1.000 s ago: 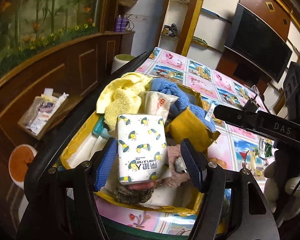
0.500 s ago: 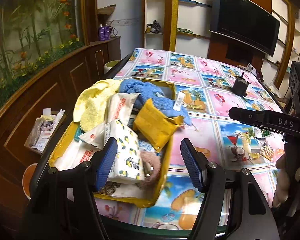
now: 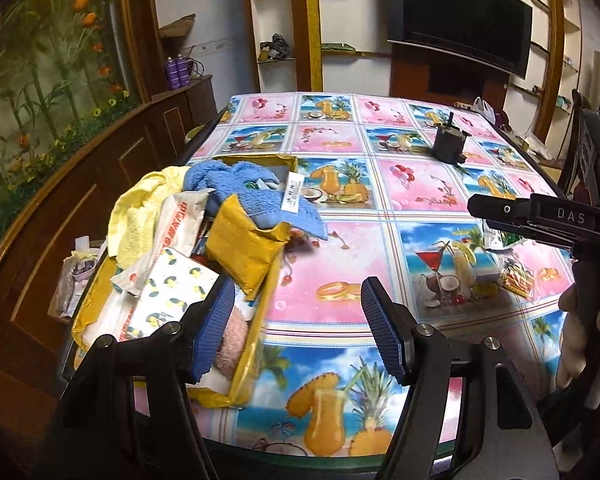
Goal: Organize soft objects
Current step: 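Move right tool to green-printed sachet and grasp it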
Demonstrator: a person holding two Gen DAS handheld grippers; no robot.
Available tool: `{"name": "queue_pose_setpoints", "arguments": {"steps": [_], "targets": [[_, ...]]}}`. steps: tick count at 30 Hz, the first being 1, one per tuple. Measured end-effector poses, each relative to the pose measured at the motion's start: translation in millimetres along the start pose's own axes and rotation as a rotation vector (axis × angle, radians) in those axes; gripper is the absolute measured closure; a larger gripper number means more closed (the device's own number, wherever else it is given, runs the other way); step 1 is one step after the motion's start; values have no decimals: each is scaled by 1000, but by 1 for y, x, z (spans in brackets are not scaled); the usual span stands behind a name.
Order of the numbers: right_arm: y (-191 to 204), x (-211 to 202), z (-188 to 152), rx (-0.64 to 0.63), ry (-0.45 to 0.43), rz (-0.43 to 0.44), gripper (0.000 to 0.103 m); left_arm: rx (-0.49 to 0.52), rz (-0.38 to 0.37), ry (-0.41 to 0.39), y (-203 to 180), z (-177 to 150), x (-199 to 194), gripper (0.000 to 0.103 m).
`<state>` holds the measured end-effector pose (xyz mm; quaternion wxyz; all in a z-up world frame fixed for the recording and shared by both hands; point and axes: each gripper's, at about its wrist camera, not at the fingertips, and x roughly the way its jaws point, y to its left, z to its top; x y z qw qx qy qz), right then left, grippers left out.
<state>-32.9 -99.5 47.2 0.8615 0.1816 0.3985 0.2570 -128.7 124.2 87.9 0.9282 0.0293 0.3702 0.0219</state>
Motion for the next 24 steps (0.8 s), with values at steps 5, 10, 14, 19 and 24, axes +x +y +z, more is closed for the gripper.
{"name": "queue_pose_setpoints", "arguments": {"steps": [5,10,14,19,24], "targets": [[-22,-11,-1,44,-11,-19,45,24,-7,20,-12,-1,5,37],[-44,-24,1,88,-35,-38,45,42,-19,37,-20,-2,10,37],[-63,-39,3,115,-67,-56,45,50,-47,58,-25,-3,15,37],[-96,-63,2,181,-103,-132,45,29,-87,95,-25,-6,26,37],[-121,-70,0,238,-96,-186,45,5,-131,129,-26,-8,38,37]]}}
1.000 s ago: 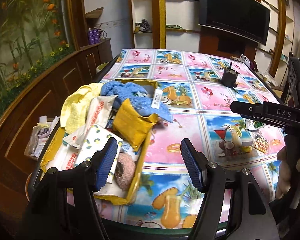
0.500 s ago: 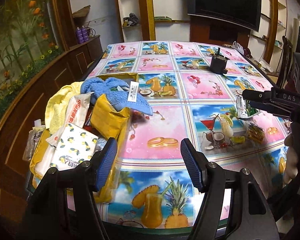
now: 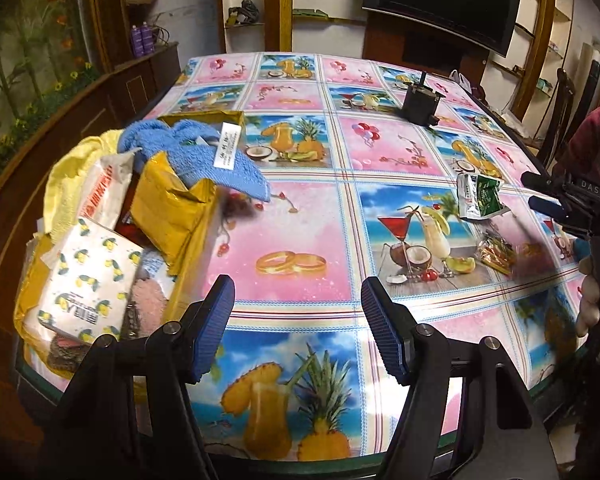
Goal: Organize soft objects
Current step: 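Move right tool to green-printed sachet and grasp it, then grasp bagged colored sticks with left tool while right tool lifts the sachet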
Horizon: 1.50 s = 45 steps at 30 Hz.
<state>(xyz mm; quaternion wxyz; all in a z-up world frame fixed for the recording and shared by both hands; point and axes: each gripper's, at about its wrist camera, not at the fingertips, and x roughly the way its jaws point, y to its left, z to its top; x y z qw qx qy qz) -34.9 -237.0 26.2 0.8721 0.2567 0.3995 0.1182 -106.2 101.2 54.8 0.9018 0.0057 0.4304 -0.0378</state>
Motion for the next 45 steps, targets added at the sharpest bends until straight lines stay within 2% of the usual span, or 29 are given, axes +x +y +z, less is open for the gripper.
{"name": "queue_pose_setpoints", "arguments": {"steps": [7,11,13,15,16,17,21,23,27,30,37,40,45], "targets": [[21,33,2,-61,84,-5,45,17,-8,11,-5,-2,5,37],[42,61,1,-139,145,-75,45,28,14,2,-5,-3,5,37],[54,70,0,-205,146,-109,46,25,11,2,-3,-3,5,37],[65,77,-3,-262,166,-107,57,19,5,4,0,-3,5,37],[68,80,-5,-271,182,-87,76,15,0,4,1,-3,6,37],[70,83,-8,-273,205,-56,78,13,-7,5,2,-3,6,37],[74,76,-16,-280,196,7,79,19,-70,15,-2,-2,6,37],[68,57,-12,-255,152,47,79,37,-118,32,-9,-1,8,37],[56,8,-4,-259,28,25,79,74,-229,88,-34,1,20,37],[42,-15,0,-263,-13,-8,79,93,-288,123,-57,5,32,37],[10,-23,-9,-212,10,-35,78,227,-344,114,-123,20,53,37],[-3,-26,-13,-177,5,-28,78,307,-328,102,-146,25,64,37],[-20,-34,-18,-129,-6,-16,78,315,-359,128,-163,31,83,37]]}}
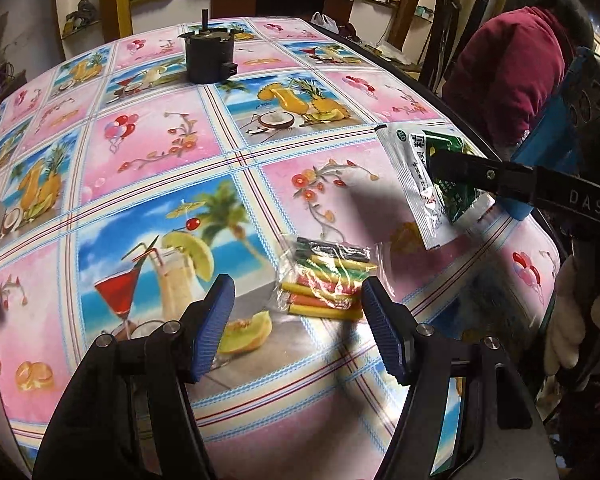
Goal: Organize soft objects
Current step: 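Grasp bagged colored sticks with left tool while right tool lifts the sachet, then carry sticks and sachet into the white box and open both tools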
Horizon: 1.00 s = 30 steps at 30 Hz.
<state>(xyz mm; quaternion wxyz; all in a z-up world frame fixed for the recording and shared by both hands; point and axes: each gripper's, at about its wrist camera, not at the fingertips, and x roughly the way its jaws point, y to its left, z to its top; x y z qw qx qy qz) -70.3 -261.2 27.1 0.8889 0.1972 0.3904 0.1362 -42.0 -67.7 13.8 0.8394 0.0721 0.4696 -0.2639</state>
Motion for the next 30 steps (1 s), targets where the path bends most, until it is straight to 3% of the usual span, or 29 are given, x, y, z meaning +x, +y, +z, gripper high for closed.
{"name": "queue_pose_setpoints", "arguments": {"steps": [3,5,8,13,14,16,17,24,30], "targets": [[-8,1,-4,21,8,6,77,10,19,-2,-4,6,7,33],[-14,4,-6,41,18,9,77,21,36,-2,-9,7,11,24],[-20,7,-7,74,28,26,77,75,95,8,-21,8,17,24],[-22,6,-7,77,21,44,76,129,77,13,-35,9,23,23],[-22,6,-8,78,21,46,76,140,69,12,-37,9,23,26],[-22,7,-8,74,25,49,76,149,46,-4,-39,8,19,61],[-21,8,-8,66,31,47,76,148,39,-6,-38,8,17,63],[-20,18,-9,57,85,15,74,84,-23,-20,-26,0,5,64],[-15,24,-5,77,91,19,67,20,-50,-66,-11,-9,-21,64]]}}
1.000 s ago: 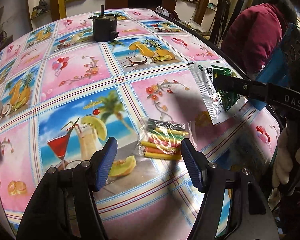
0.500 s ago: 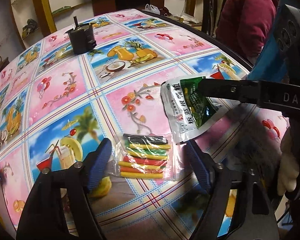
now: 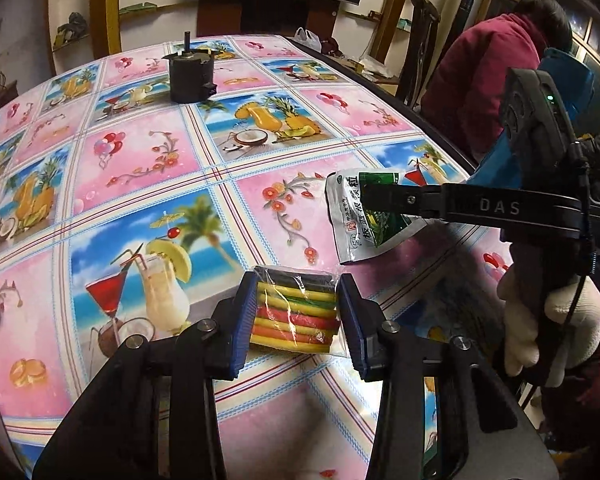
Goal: Organize soft objects
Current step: 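Carry sticks and sachet into the white box and open both tools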
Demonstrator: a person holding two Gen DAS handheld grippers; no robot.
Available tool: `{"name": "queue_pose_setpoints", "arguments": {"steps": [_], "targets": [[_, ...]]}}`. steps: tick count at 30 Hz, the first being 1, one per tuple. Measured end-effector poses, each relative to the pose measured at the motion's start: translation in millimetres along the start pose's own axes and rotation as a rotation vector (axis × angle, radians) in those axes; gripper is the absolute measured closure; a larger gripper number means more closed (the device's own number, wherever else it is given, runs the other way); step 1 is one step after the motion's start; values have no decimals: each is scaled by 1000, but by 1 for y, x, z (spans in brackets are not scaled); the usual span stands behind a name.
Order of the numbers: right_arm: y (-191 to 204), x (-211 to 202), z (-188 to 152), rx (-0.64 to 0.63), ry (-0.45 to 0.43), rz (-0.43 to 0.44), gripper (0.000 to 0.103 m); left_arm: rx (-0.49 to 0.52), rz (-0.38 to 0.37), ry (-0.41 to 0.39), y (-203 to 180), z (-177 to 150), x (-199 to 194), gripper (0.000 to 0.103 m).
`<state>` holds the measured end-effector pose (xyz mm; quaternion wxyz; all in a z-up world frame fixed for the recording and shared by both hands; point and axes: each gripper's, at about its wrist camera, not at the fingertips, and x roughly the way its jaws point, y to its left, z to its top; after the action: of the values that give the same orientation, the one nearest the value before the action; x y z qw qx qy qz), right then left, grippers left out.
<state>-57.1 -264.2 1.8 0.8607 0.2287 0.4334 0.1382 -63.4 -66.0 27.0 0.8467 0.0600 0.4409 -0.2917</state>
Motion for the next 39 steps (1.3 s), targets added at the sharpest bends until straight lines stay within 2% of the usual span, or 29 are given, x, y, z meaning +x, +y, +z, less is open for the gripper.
{"name": "queue_pose_setpoints", "arguments": {"steps": [6,7,8,17,29,39], "targets": [[22,15,4,-49,12,-34,68,-21,22,-54,9,-12,-28,64],[25,17,4,-54,16,-29,77,-35,19,-61,14,-14,-33,64],[27,18,3,-56,18,-18,80,-56,17,-71,20,-17,-40,63],[60,3,-3,-97,-18,62,80,-247,42,-188,87,-47,-106,63],[165,17,-15,-282,18,183,80,-442,183,-348,166,-102,-194,63],[255,61,-29,-396,120,281,81,-597,266,-408,227,-144,-225,63]]}}
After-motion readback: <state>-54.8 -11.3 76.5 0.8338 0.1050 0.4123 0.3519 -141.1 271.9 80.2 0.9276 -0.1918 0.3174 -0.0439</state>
